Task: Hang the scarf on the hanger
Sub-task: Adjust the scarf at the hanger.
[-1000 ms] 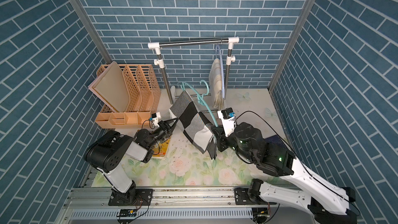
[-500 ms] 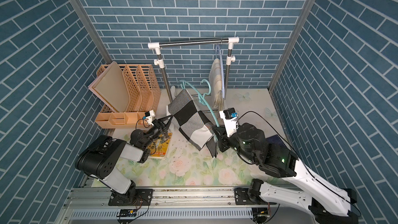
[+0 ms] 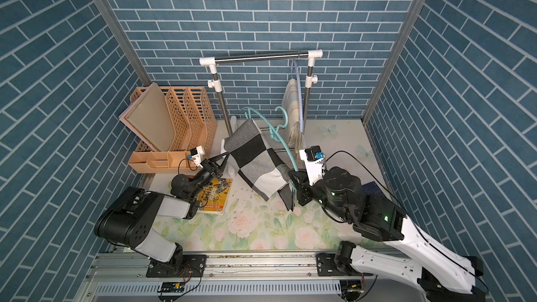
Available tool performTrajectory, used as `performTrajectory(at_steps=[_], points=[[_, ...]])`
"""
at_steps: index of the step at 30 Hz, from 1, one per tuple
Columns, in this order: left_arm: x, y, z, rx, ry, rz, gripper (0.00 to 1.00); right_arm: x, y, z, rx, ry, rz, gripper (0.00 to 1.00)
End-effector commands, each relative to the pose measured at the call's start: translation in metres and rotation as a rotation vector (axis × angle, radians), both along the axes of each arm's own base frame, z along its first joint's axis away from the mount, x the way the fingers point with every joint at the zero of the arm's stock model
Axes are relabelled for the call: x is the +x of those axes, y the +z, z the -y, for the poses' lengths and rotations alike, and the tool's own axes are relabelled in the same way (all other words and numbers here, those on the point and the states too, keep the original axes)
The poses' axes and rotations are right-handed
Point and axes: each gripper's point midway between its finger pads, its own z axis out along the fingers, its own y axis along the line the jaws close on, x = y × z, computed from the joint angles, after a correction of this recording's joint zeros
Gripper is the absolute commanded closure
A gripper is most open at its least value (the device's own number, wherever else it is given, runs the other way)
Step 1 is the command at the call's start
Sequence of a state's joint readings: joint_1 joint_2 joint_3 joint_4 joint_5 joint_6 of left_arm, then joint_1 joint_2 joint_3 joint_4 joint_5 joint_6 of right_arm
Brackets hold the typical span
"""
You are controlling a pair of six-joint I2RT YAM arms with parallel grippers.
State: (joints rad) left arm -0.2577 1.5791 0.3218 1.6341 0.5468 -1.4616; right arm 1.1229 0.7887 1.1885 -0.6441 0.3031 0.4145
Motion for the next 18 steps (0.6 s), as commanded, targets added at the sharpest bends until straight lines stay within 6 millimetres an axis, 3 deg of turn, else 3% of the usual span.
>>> performTrajectory(at_steps=[1, 5, 12, 18], points=[[-0.001, -0.007, 0.0, 0.038, 0.007, -0.005, 1.0, 0.002, 0.061, 0.018, 0.194, -0.056, 0.104, 1.0], [-0.009, -0.021, 0.018, 0.083, -0.046, -0.029, 1.0, 0.003, 0.065, 0.012, 0.217, -0.045, 0.121, 1.0], [-0.014, -0.05, 0.028, 0.152, -0.061, -0.1, 1.0, 0.004, 0.083, 0.014, 0.269, -0.051, 0.161, 1.0], [-0.018, -0.057, 0.054, 0.157, -0.118, -0.11, 1.0, 0.005, 0.085, 0.008, 0.284, -0.043, 0.168, 1.0]])
